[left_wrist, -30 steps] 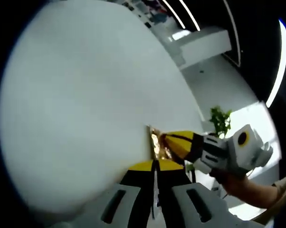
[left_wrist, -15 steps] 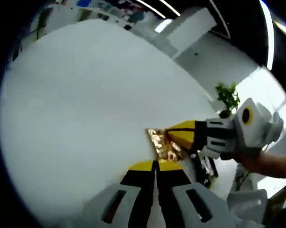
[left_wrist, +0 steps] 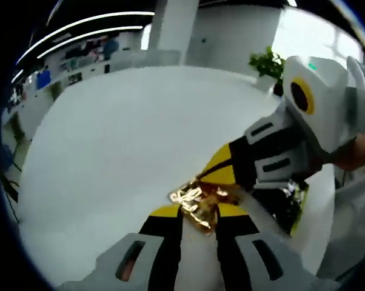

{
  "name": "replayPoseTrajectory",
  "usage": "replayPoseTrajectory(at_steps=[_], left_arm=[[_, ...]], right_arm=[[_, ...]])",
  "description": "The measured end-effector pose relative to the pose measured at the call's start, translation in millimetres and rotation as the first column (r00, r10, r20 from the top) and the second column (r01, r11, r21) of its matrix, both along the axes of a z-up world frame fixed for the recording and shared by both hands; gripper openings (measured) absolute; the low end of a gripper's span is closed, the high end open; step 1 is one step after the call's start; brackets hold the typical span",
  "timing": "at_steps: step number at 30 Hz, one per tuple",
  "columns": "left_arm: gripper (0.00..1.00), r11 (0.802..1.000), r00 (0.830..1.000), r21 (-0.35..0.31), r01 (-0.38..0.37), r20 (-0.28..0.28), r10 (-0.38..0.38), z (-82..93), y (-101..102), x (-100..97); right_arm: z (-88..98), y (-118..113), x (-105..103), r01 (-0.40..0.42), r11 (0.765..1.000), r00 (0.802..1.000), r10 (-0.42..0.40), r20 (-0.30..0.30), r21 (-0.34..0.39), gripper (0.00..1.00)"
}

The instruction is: Arrange the skincare products in the storage area until every visible bottle or jar stands upright without overlapping.

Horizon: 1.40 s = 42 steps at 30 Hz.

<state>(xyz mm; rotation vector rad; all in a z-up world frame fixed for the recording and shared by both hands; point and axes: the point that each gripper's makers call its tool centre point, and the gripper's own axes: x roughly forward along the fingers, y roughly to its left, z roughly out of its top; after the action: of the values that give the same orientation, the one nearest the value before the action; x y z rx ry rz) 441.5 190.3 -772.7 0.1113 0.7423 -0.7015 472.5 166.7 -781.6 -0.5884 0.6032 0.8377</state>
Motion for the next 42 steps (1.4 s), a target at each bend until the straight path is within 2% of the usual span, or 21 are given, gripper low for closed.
replayPoseTrajectory(at_steps=[5, 12, 20, 22, 30, 40, 42], left_arm=[[0.2, 0.999, 1.0, 0.028, 0.021, 0.021, -0.022, 1.4, -0.2, 1.1], [0.2, 0.994, 0.994, 0.091, 0.059, 0.083, -0.067, 9.5, -4.0, 3.2], [0.23, 0.989, 0.993, 0.117, 0.087, 0.069, -0.096, -1.1, -12.7, 2.0], [0.23, 0.983, 0.992, 0.156, 0.099, 0.062, -0.109, -6.2, -11.0, 1.0], [0.23, 0.986, 0.994, 0.142, 0.088, 0.052, -0.096, -5.5, -1.3, 5.0], [0.22, 0.985, 0.993, 0.141, 0.099, 0.054, -0.107, -5.2, -2.8, 3.4], [0.22, 0.985, 0.993, 0.139, 0.1, 0.054, -0.109, -5.1, -2.8, 3.4]], right_arm=[[0.0, -2.0, 0.7, 0.015, 1.0, 1.0, -0.015, -0.002, 0.002, 0.02], [-0.2, -0.9, 0.3, 0.02, 1.0, 1.0, -0.02, 0.0, -0.004, 0.01], [-0.1, 1.4, 0.3, 0.035, 0.999, 0.999, -0.035, 0.0, -0.008, 0.01], [-0.2, 2.0, -0.4, 0.035, 0.999, 0.999, -0.035, -0.001, -0.006, 0.01], [0.1, 2.0, -0.8, 0.036, 0.999, 0.999, -0.036, -0.003, -0.003, 0.02], [0.3, 4.2, -0.1, 0.02, 1.0, 1.0, -0.02, 0.006, -0.008, 0.02], [1.3, 4.3, 0.4, -0.005, 1.0, 1.0, 0.005, 0.018, -0.028, 0.03]])
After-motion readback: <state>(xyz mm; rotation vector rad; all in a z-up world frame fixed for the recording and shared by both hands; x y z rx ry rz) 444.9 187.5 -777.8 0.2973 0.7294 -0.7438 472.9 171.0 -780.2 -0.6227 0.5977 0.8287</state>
